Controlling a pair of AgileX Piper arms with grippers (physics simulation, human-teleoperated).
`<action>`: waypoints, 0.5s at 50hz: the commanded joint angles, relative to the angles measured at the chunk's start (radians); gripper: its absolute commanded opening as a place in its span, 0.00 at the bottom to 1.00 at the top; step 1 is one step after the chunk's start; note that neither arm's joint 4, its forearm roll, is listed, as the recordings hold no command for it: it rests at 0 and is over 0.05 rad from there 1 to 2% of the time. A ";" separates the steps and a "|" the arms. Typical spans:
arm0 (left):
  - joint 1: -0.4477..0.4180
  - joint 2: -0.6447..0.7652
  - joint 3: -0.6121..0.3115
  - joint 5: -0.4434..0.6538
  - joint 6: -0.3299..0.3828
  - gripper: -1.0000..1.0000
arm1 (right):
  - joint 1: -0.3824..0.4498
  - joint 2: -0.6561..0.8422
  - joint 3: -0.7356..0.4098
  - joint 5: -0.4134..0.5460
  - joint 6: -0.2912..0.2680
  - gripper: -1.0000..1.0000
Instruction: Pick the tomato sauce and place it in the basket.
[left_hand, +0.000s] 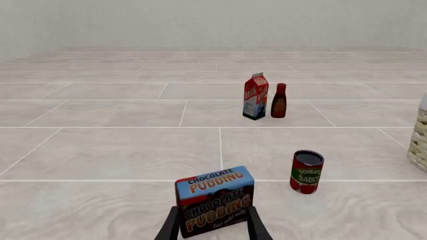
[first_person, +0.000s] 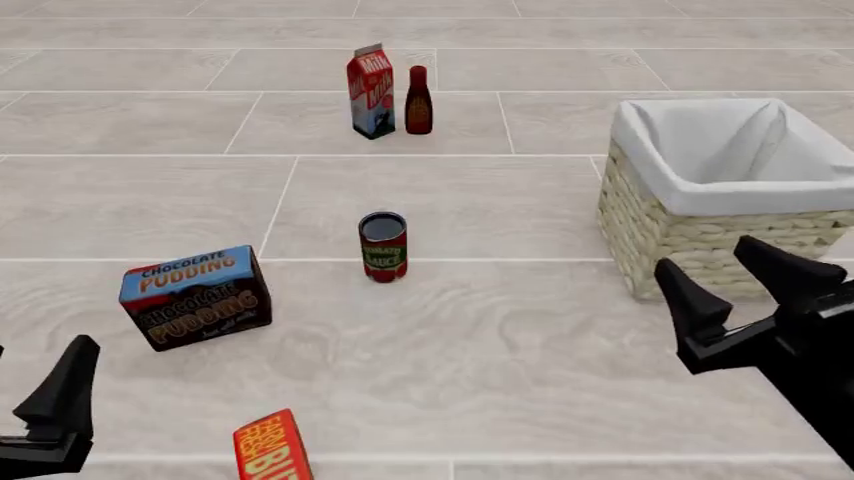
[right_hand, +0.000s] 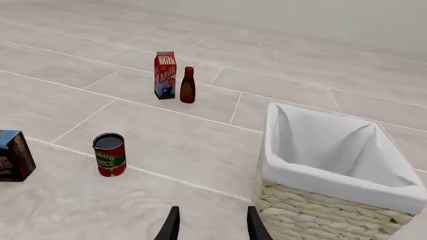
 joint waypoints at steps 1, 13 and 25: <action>0.000 0.000 0.000 0.000 0.000 1.00 | 0.083 0.155 -0.057 -0.068 0.011 1.00; 0.000 0.000 0.000 0.000 0.000 1.00 | 0.162 0.274 -0.106 -0.113 0.027 1.00; 0.000 0.000 0.000 0.000 0.000 1.00 | 0.242 0.548 -0.212 -0.211 0.039 1.00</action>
